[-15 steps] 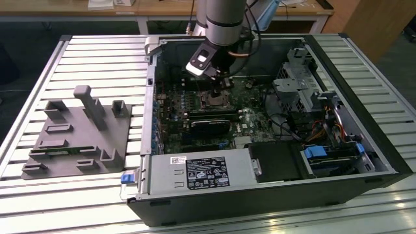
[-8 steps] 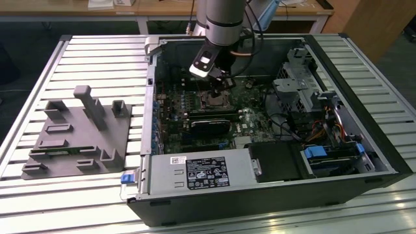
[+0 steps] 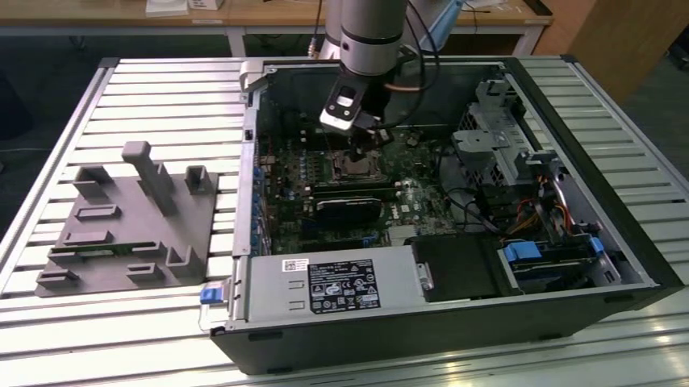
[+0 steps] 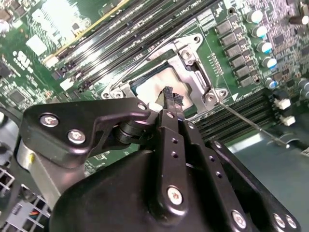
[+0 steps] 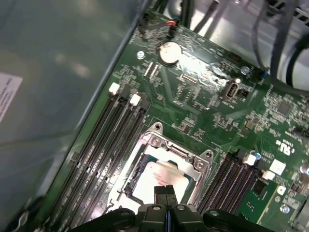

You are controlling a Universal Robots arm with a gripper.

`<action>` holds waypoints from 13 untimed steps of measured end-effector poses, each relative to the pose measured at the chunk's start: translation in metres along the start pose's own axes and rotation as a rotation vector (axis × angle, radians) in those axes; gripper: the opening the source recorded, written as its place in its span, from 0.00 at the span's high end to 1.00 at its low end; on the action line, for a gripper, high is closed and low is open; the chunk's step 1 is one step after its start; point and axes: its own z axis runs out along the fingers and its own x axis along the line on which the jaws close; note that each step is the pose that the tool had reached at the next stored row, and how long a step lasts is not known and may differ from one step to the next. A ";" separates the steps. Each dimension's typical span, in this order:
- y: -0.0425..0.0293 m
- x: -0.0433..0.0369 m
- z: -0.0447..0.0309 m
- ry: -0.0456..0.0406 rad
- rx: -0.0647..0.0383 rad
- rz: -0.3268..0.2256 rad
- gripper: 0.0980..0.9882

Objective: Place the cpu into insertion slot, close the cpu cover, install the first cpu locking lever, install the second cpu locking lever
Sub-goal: 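Close the cpu cover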

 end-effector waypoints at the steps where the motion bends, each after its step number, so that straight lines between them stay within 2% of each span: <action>1: 0.0000 0.0000 0.0000 -0.0002 0.000 -0.014 0.99; 13: 0.0000 0.0000 0.0000 -0.0021 -0.002 -0.201 0.99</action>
